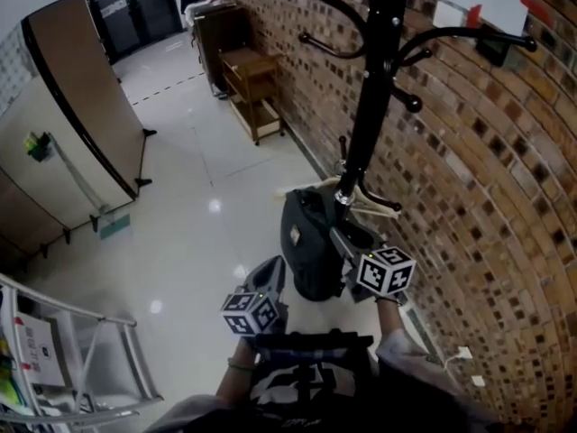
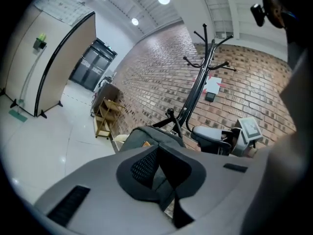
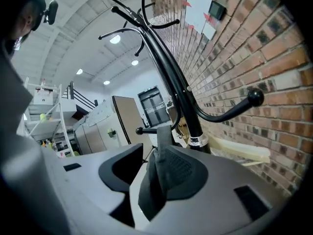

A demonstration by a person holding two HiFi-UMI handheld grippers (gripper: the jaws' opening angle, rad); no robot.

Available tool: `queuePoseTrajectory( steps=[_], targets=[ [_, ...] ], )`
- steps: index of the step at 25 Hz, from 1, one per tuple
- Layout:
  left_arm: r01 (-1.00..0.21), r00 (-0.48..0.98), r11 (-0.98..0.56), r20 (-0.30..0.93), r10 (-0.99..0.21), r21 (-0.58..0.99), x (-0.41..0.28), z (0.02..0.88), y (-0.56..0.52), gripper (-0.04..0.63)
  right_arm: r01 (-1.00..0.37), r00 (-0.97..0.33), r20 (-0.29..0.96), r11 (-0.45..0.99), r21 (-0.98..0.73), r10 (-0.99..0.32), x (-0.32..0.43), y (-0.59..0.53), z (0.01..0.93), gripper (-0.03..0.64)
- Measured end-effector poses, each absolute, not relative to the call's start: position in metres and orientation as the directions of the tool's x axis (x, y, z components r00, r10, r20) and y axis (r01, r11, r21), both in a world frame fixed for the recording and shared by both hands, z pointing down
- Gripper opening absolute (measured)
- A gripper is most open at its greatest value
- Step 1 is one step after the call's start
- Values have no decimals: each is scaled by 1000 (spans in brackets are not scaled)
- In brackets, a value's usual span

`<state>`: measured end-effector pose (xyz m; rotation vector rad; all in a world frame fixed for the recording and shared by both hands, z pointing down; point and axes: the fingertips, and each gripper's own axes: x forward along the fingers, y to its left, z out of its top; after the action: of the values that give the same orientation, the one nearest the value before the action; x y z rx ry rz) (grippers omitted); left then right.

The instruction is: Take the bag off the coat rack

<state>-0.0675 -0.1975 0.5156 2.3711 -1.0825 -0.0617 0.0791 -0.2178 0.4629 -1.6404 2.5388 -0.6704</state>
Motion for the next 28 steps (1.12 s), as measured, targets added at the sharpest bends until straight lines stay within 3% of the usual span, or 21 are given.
queuePoseTrajectory(
  steps=[8, 19, 21, 28],
  targets=[
    [-703, 661, -522, 174, -730, 483, -68, 518, -216, 8, -864, -484, 259, 410, -293, -836, 78, -259, 465, 206],
    [-739, 593, -442, 177, -786, 508, -74, 518, -231, 8, -718, -695, 266, 618, -321, -669, 57, -280, 477, 206],
    [-750, 576, -426, 182, -797, 506, -76, 518, -232, 8, -696, -715, 250, 633, -338, -652, 55, -280, 477, 160],
    [-781, 525, -369, 210, -825, 504, -83, 524, -235, 8, -634, -766, 201, 669, -387, -610, 51, -275, 467, 118]
  ],
)
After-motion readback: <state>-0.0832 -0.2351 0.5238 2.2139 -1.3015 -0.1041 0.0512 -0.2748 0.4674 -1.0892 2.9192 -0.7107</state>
